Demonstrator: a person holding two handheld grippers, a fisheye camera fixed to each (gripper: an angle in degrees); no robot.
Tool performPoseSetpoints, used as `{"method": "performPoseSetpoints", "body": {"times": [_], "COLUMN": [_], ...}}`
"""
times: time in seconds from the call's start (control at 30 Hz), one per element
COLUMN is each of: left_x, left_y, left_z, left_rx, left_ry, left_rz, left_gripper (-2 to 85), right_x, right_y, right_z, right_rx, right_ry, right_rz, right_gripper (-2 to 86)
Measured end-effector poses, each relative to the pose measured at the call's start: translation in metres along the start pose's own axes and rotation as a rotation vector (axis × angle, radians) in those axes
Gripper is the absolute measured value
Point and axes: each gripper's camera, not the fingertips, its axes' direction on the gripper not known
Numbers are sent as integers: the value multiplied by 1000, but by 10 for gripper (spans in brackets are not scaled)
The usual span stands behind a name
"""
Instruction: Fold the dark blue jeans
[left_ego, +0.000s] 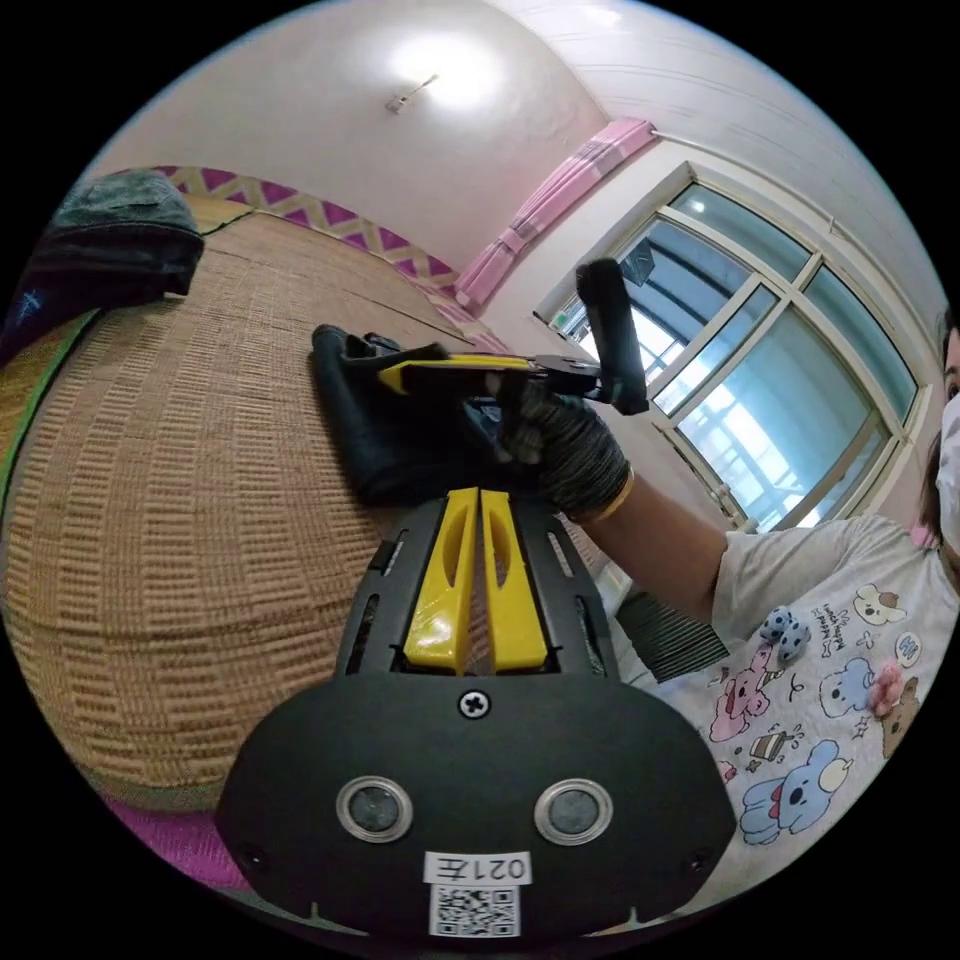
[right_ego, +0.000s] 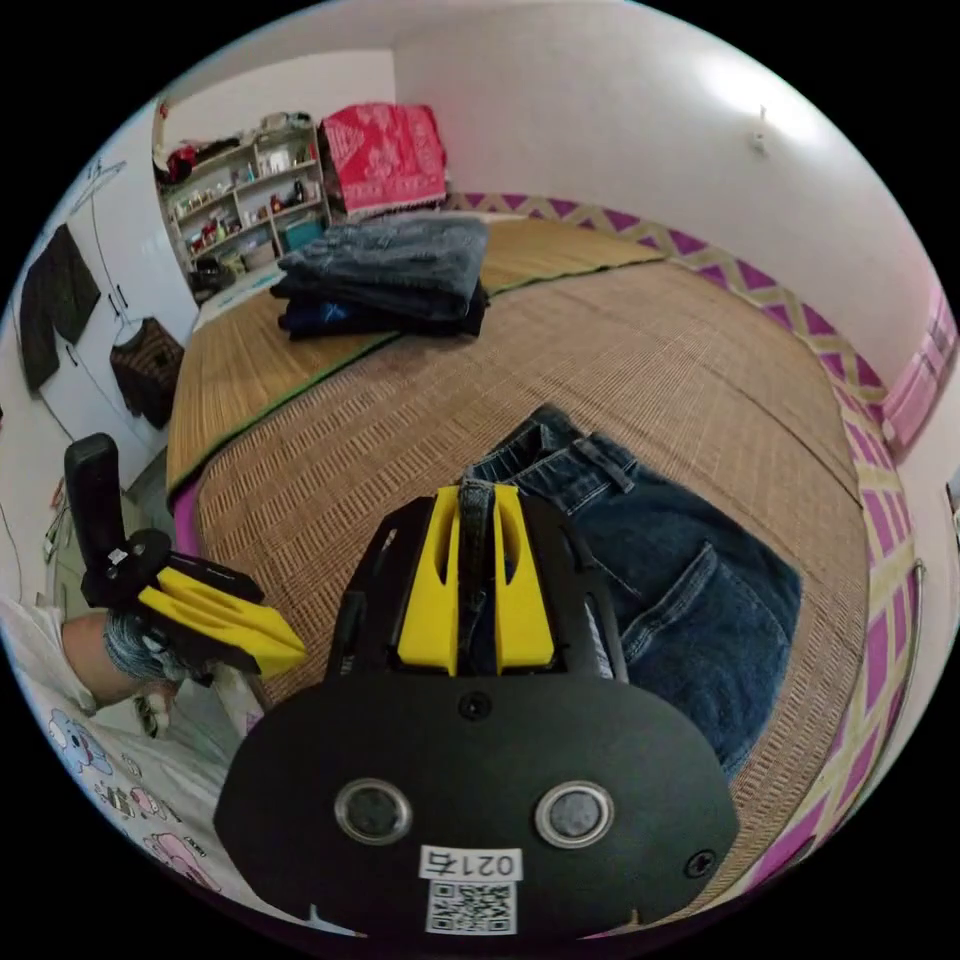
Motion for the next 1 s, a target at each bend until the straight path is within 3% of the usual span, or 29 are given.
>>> {"method": "performPoseSetpoints", "body": {"times": [0.07,0.2,0.27,0.4,0.47,0.6,0.7,0.93,1.0], "left_x": [-7,-17,-17,-17,-17,-18,-33,-42,-57], "left_y": [-2,-24,-36,-67,-85,-122,-125,-136,-141], "left_z": [-10,-16,-15,-6,3,36,57,44,20], "left_rx": [30,104,113,71,28,-110,-255,-185,-20], "left_ry": [-6,21,25,-6,-31,-169,-246,-264,-223], "left_rz": [-14,-32,-23,20,56,138,118,106,27], "left_gripper": [-10,-9,-9,-5,4,42,43,4,2], "right_x": [-7,-30,-24,32,62,113,127,154,187], "right_y": [-4,-3,0,17,37,89,123,144,148], "right_z": [-1,68,57,15,-6,-35,-22,-33,-45], "right_rx": [34,-157,-99,-87,-64,-88,-178,-81,14], "right_ry": [8,-5,-50,-378,-338,-68,-59,-53,-76], "right_rz": [-1,-69,-37,72,130,210,217,242,351], "right_gripper": [52,62,69,88,89,83,72,68,82]}}
